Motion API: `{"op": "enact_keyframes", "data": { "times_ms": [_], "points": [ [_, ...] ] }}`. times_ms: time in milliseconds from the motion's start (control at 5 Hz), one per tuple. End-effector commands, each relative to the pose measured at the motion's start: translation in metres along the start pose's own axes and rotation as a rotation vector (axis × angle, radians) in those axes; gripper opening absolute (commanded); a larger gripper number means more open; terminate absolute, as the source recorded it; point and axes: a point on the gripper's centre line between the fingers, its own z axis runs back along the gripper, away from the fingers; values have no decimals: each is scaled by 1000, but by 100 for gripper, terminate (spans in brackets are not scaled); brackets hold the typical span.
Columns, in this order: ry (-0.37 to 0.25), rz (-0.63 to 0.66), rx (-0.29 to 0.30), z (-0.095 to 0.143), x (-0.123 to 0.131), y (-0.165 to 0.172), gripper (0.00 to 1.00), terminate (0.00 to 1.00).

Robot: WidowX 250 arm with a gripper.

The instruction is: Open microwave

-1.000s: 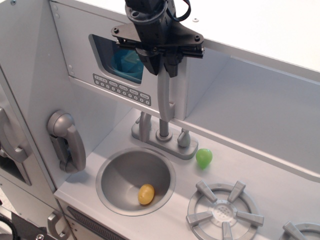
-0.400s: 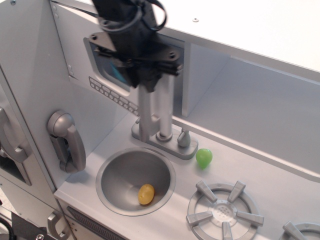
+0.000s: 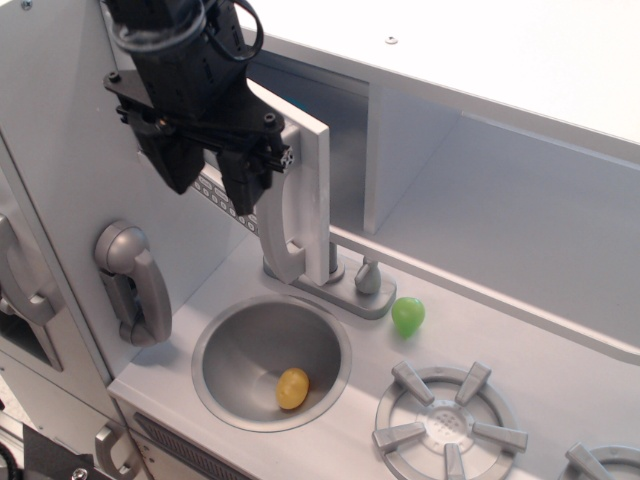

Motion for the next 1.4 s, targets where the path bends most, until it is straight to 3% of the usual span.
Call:
{"op": "enact_keyframes", "data": {
  "times_ms": [0,200,400,600,800,1200],
  "points": [
    [91,-124,-65,4,11,-64,100,0],
    [111,-133,-158,1,20,-99,100,0],
    [67,-115,-207,4,38,-115,100,0],
    [-24,-69,-177,7,58,-103,100,0],
    [-69,-14,-164,3,66,-85,100,0],
    [-99,117,-35,-21,68,-41,100,0]
  ]
}}
